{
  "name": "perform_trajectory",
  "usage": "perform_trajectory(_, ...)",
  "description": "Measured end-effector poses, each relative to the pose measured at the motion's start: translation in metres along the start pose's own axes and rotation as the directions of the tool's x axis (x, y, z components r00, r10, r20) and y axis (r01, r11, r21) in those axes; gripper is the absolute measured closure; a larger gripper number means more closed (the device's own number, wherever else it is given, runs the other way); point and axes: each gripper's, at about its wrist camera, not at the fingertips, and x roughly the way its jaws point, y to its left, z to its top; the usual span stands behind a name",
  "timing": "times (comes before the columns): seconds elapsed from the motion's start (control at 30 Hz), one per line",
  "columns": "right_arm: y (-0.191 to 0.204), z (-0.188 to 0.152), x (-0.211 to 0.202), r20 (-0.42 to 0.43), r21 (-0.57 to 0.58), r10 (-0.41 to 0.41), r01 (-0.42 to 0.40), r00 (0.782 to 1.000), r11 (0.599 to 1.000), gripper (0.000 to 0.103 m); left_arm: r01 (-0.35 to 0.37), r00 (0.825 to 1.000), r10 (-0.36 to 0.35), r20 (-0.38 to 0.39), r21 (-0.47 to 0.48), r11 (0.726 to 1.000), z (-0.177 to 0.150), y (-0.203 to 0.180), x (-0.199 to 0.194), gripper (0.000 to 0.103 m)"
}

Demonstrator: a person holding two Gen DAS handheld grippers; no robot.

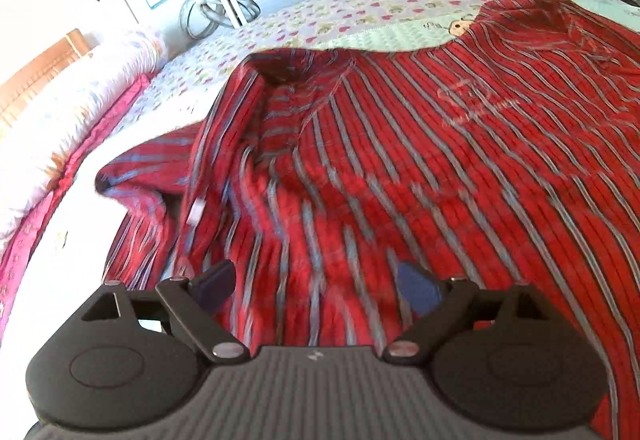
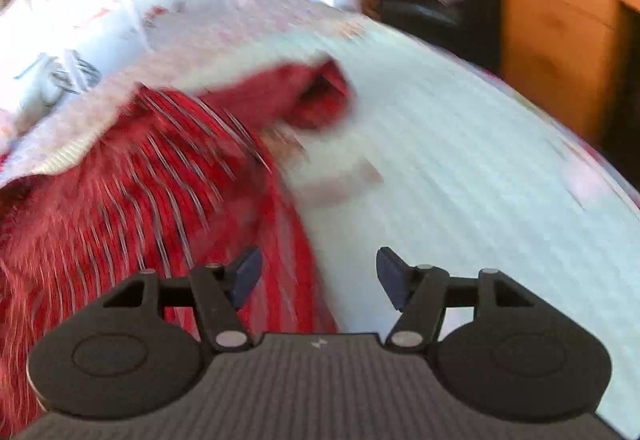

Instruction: Fold clothes

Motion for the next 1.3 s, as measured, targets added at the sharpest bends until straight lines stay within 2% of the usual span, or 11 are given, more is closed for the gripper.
perform_trajectory(0.2, -0.029, -0.072, -0.056, -0.188, 0.14, -0.027, 0.054, 0.982, 0.989, 0.037, 0.016, 0.987, -0.019, -0.159, -0.021, 1.0, -0.048, 0.021, -0.028, 0.011)
perform_trajectory(0.37, -0.025, -0.105, -0.046, -0.313, 0.035, -0.069, 0.085, 0.947, 0.996, 0.035, 0.016, 0.973, -0.013, -0.232, 0.01, 1.0, -0.085, 0.029, -0.048, 0.011)
perform_trajectory(0.47, -0.021, -0.111, -0.041, -0.329, 0.0, -0.064, 0.068, 0.942, 0.998, 0.034, 0.002, 0.973, 0.014, -0.229, 0.066, 0.998, -0.101, 0.026, -0.054, 0.011)
perform_trajectory(0.5, -0.019, -0.111, -0.04, -0.344, -0.006, -0.052, 0.053, 0.938, 0.999, 0.043, 0.001, 0.975, 0.015, -0.223, 0.068, 0.998, -0.103, 0.027, -0.056, 0.011)
perform_trajectory(0.57, -0.017, -0.108, -0.039, -0.381, 0.005, -0.021, 0.025, 0.924, 1.0, 0.075, -0.001, 0.976, 0.014, -0.215, 0.062, 0.998, -0.104, 0.029, -0.059, 0.011)
perform_trajectory(0.6, -0.018, -0.106, -0.04, -0.399, 0.02, -0.009, 0.018, 0.917, 1.0, 0.1, -0.002, 0.976, 0.013, -0.217, 0.051, 0.999, -0.103, 0.03, -0.059, 0.011)
perform_trajectory(0.8, -0.025, -0.093, -0.042, -0.442, -0.075, -0.111, 0.087, 0.89, 0.993, 0.1, -0.035, 0.983, 0.034, -0.182, -0.007, 0.999, -0.09, 0.055, -0.07, 0.011)
perform_trajectory(1.0, -0.019, -0.088, -0.026, -0.478, -0.17, -0.187, 0.119, 0.858, 0.978, 0.099, -0.103, 0.972, 0.098, -0.215, -0.012, 0.995, -0.1, 0.085, -0.075, 0.011)
perform_trajectory(1.13, -0.018, -0.083, -0.024, -0.493, -0.164, -0.224, 0.164, 0.841, 0.973, 0.095, -0.108, 0.97, 0.098, -0.223, -0.03, 0.994, -0.113, 0.1, -0.087, 0.011)
perform_trajectory(1.23, -0.028, -0.07, -0.034, -0.468, -0.058, -0.241, 0.242, 0.85, 0.969, 0.088, -0.07, 0.968, 0.059, -0.244, -0.036, 0.997, -0.125, 0.104, -0.095, 0.011)
perform_trajectory(1.3, -0.022, -0.059, -0.043, -0.408, -0.043, -0.272, 0.279, 0.872, 0.959, 0.086, -0.033, 0.962, 0.0, -0.272, -0.117, 0.993, -0.128, 0.111, -0.094, 0.011)
